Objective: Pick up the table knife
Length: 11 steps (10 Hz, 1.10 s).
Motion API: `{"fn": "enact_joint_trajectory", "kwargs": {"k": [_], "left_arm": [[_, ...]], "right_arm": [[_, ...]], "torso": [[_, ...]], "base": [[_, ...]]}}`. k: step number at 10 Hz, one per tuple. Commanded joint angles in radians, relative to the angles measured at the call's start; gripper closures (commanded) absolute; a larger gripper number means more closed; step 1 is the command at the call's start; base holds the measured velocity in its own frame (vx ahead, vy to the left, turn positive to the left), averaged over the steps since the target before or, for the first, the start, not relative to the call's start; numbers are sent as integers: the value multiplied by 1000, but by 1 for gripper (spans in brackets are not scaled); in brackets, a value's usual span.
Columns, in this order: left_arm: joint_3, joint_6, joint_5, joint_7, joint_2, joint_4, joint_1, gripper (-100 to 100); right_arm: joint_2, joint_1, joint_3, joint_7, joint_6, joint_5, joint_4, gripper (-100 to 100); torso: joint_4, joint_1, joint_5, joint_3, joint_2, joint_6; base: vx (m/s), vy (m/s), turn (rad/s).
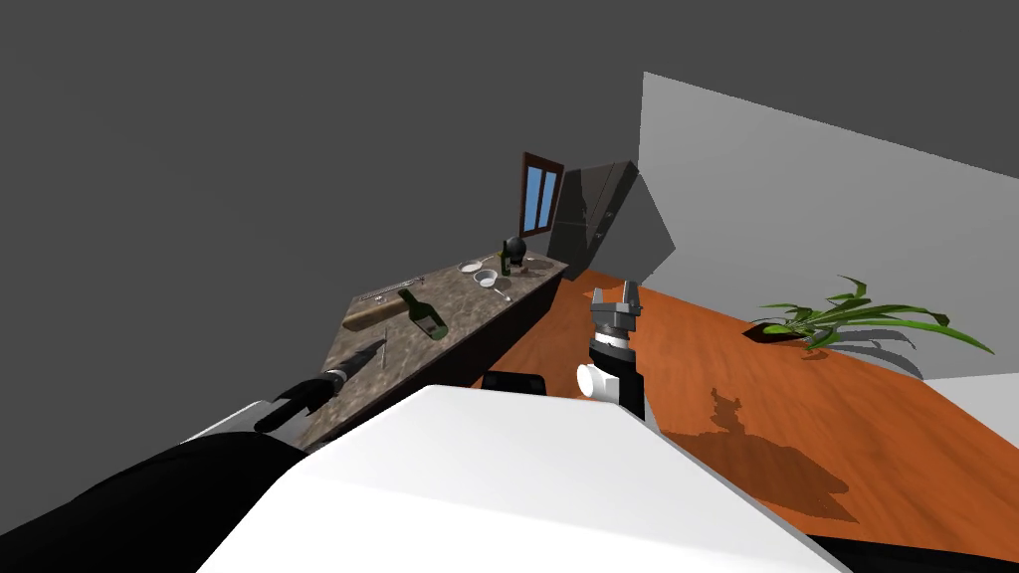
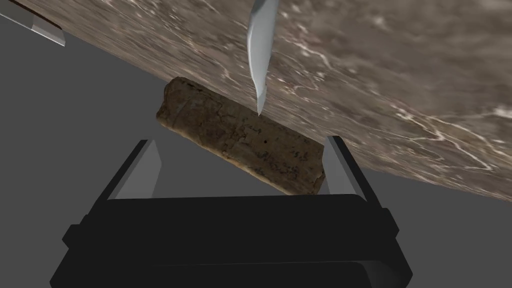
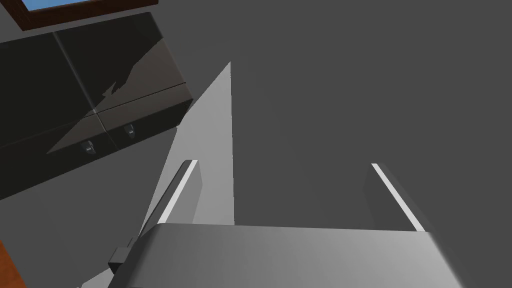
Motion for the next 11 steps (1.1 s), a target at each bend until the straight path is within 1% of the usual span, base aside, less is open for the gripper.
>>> {"fn": "enact_joint_trajectory", "kwargs": {"k": [1, 3, 4, 6, 8, 10, 11], "left_arm": [[-6, 10, 6, -10, 35, 47, 15, -100], [-17, 40, 16, -28, 82, 96, 46, -100], [-17, 40, 16, -28, 82, 96, 46, -100], [-35, 64, 27, -48, 120, 135, 77, -100], [-55, 84, 38, -68, 148, 163, 105, -100], [-78, 98, 47, -84, 169, 181, 128, -100], [-103, 110, 57, -100, 186, 194, 149, -100]], "right_arm": [[0, 0, 0, 0, 0, 0, 0, 0], [0, 0, 0, 0, 0, 0, 0, 0], [0, 0, 0, 0, 0, 0, 0, 0], [0, 0, 0, 0, 0, 0, 0, 0], [0, 0, 0, 0, 0, 0, 0, 0], [0, 0, 0, 0, 0, 0, 0, 0], [0, 0, 0, 0, 0, 0, 0, 0]], "torso": [[0, 0, 0, 0, 0, 0], [0, 0, 0, 0, 0, 0], [0, -1, 0, -1, -1, 1], [0, -1, 0, 0, 0, 0], [0, -2, 0, -1, -2, 1], [-1, -2, 0, -2, -3, 0], [-1, -1, 0, -2, -3, 0]], "base": [[41, -27, -79], [63, -42, -154], [57, -36, -36], [58, -48, -104], [94, -67, -111], [89, -40, -85], [122, -61, -156]]}}
